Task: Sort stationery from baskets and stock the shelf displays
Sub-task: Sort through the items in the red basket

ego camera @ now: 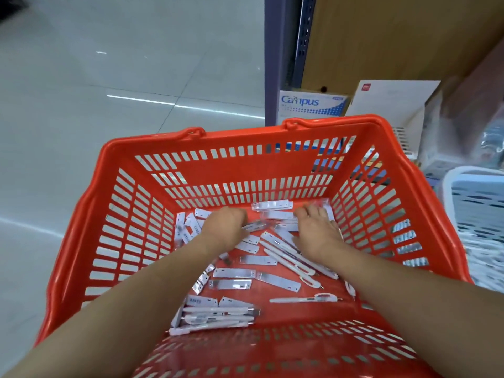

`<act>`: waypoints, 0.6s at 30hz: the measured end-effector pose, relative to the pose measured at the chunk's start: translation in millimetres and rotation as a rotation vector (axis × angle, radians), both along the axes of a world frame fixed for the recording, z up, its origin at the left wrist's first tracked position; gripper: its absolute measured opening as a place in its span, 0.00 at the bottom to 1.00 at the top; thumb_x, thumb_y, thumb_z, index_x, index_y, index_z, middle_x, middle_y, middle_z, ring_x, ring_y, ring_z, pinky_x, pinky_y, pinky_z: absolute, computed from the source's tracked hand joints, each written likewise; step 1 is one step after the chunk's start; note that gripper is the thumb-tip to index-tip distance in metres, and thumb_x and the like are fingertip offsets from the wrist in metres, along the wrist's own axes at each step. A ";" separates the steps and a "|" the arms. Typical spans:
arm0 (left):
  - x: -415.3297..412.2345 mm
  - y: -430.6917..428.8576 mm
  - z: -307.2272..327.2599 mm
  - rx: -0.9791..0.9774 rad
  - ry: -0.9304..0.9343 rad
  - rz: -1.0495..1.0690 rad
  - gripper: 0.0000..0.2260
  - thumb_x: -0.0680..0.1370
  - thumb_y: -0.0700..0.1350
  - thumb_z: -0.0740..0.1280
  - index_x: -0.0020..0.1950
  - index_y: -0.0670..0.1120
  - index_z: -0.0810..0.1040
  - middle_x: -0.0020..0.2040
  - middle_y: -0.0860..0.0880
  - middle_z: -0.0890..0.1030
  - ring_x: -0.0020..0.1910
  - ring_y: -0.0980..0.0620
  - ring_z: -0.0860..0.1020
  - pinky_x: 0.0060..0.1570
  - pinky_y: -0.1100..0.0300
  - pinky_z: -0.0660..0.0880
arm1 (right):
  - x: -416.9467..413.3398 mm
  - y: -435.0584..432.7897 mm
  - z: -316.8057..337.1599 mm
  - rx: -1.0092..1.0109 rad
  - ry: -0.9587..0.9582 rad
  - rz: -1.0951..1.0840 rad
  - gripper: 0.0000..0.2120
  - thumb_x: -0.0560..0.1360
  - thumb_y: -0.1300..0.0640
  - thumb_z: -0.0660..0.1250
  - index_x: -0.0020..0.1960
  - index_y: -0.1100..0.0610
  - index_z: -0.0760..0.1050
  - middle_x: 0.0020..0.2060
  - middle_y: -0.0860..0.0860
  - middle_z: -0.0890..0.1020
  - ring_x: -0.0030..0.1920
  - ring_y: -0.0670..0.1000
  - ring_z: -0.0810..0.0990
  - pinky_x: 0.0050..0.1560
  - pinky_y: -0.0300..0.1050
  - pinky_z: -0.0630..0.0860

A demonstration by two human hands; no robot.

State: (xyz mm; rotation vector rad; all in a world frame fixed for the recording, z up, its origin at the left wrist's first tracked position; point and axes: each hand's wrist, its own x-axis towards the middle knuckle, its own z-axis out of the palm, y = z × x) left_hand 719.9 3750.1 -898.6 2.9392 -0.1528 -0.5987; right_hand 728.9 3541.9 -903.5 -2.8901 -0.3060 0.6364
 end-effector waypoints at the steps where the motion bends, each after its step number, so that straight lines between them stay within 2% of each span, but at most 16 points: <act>1: -0.6 2.2 1.9 -0.041 -0.005 0.060 0.09 0.76 0.49 0.70 0.53 0.46 0.77 0.50 0.47 0.81 0.46 0.47 0.76 0.44 0.56 0.73 | 0.0 0.3 -0.9 0.015 0.009 0.021 0.28 0.77 0.53 0.65 0.74 0.53 0.58 0.72 0.51 0.61 0.73 0.55 0.59 0.67 0.57 0.65; 4: -2.6 10.2 7.0 -0.169 -0.024 0.217 0.11 0.75 0.46 0.72 0.56 0.47 0.79 0.52 0.49 0.82 0.49 0.48 0.78 0.48 0.56 0.75 | 3.2 2.2 -2.1 -0.019 0.064 0.153 0.31 0.79 0.57 0.61 0.78 0.50 0.52 0.76 0.48 0.58 0.75 0.53 0.57 0.70 0.59 0.59; 6: -3.6 12.8 13.9 -0.271 -0.011 0.292 0.12 0.75 0.44 0.73 0.57 0.46 0.80 0.53 0.50 0.82 0.51 0.48 0.78 0.49 0.56 0.76 | 5.3 4.6 -1.6 -0.036 0.082 0.190 0.29 0.79 0.56 0.60 0.77 0.50 0.54 0.75 0.48 0.60 0.74 0.53 0.59 0.69 0.60 0.59; 8: -4.1 13.8 21.5 -0.348 0.008 0.290 0.11 0.75 0.44 0.72 0.57 0.46 0.80 0.53 0.50 0.81 0.51 0.48 0.78 0.50 0.56 0.75 | 7.0 7.8 -0.9 -0.021 0.080 0.161 0.24 0.80 0.53 0.61 0.74 0.51 0.61 0.71 0.50 0.66 0.71 0.55 0.63 0.68 0.59 0.60; 10: -4.9 12.4 28.2 -0.427 0.029 0.283 0.09 0.76 0.44 0.72 0.55 0.46 0.78 0.50 0.52 0.80 0.48 0.49 0.79 0.48 0.56 0.75 | 8.3 10.0 -0.6 -0.008 0.054 0.136 0.16 0.79 0.50 0.62 0.65 0.54 0.70 0.63 0.52 0.73 0.66 0.55 0.69 0.65 0.56 0.64; 12: -7.1 11.3 31.1 -0.507 0.031 0.300 0.08 0.75 0.44 0.73 0.52 0.47 0.78 0.47 0.55 0.78 0.44 0.54 0.78 0.44 0.60 0.72 | 8.0 10.7 -0.4 0.026 0.039 0.102 0.09 0.79 0.51 0.64 0.54 0.56 0.75 0.54 0.54 0.77 0.58 0.56 0.74 0.58 0.51 0.70; 13: -8.8 10.8 31.6 -0.563 0.028 0.343 0.08 0.74 0.43 0.74 0.50 0.47 0.77 0.45 0.54 0.78 0.42 0.56 0.77 0.42 0.63 0.71 | 7.7 10.2 -0.8 0.043 0.045 0.084 0.07 0.78 0.52 0.64 0.47 0.56 0.75 0.49 0.55 0.78 0.53 0.57 0.77 0.50 0.47 0.72; 15: -11.2 10.7 33.2 -0.773 0.054 0.524 0.07 0.73 0.40 0.74 0.48 0.47 0.78 0.45 0.50 0.81 0.42 0.55 0.78 0.39 0.63 0.74 | 8.5 8.3 -1.0 0.090 0.063 0.008 0.13 0.77 0.54 0.65 0.35 0.54 0.69 0.37 0.53 0.76 0.43 0.57 0.78 0.38 0.43 0.69; 17: -11.7 8.8 36.0 -1.037 0.120 0.730 0.08 0.74 0.36 0.72 0.50 0.45 0.78 0.47 0.45 0.82 0.46 0.47 0.82 0.45 0.54 0.80 | 15.1 8.4 4.9 0.244 0.126 -0.185 0.15 0.77 0.56 0.67 0.33 0.53 0.70 0.33 0.51 0.76 0.39 0.55 0.78 0.33 0.42 0.68; 18: -12.0 5.8 37.7 -1.131 0.144 0.799 0.08 0.75 0.35 0.71 0.51 0.44 0.78 0.47 0.44 0.82 0.49 0.45 0.82 0.49 0.50 0.80 | 19.3 11.1 10.2 0.393 0.205 -0.310 0.11 0.77 0.58 0.69 0.36 0.54 0.73 0.35 0.51 0.79 0.39 0.54 0.79 0.34 0.42 0.71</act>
